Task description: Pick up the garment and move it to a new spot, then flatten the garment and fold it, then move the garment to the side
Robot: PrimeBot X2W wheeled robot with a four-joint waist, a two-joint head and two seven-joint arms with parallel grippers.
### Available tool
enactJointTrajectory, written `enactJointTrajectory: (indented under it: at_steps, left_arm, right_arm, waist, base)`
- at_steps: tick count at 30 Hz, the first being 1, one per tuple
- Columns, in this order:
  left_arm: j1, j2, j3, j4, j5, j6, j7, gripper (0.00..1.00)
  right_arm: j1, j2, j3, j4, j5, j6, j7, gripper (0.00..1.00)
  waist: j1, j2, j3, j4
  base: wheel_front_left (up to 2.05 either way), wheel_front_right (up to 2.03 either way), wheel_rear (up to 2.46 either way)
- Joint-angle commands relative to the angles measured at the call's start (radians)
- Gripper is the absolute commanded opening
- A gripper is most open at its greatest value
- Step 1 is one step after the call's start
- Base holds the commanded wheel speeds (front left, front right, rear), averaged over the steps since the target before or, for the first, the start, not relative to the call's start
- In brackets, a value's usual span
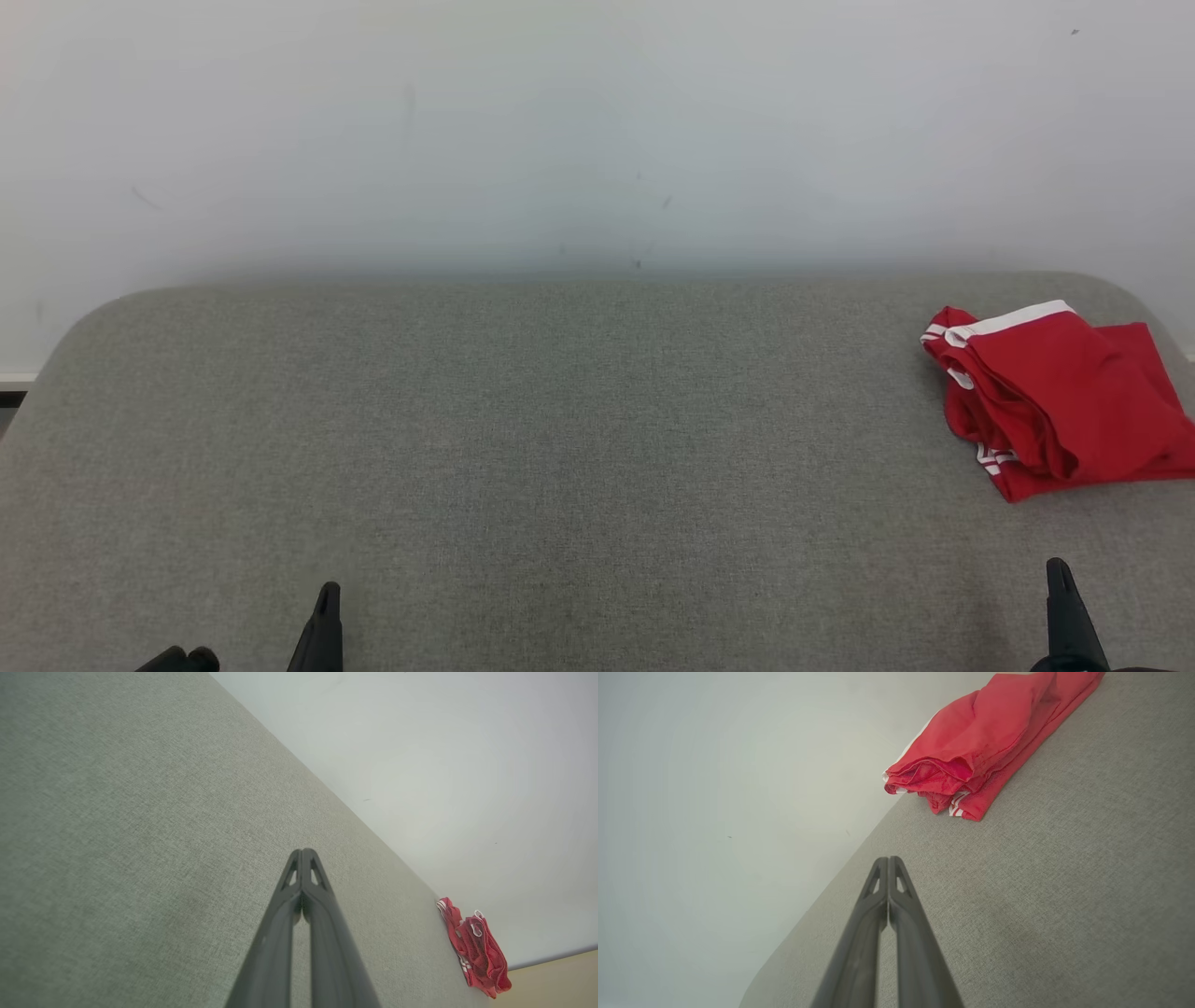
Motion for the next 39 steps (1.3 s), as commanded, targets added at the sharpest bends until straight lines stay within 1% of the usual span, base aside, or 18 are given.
enactJointTrajectory:
  at_steps: [1,22,39]
  left_arm:
    - [-0.030,-0.005,0.014,-0.006,-0.038,-0.012,0.007,0.00]
    - [-0.052,-0.053,0.055,0.005,-0.240,-0.071,0.048,0.00]
    - [-0.066,-0.086,0.082,0.012,-0.378,-0.113,0.075,0.00]
  right_arm:
    - [-0.017,-0.005,-0.007,-0.014,0.040,0.001,0.011,0.00]
    - [-0.029,-0.006,-0.031,-0.029,0.289,0.001,0.086,0.00]
    - [-0.034,-0.007,-0.048,-0.037,0.456,0.001,0.138,0.00]
  waist:
    - [-0.0001,-0.0001,0.001,0.000]
    - [-0.0001,-0.0001,0.017,-0.004]
    - [-0.0001,-0.0001,0.030,-0.008]
  base:
    - [0.00,0.00,0.00]
    - [0.00,0.00,0.00]
    - [0.00,0.00,0.00]
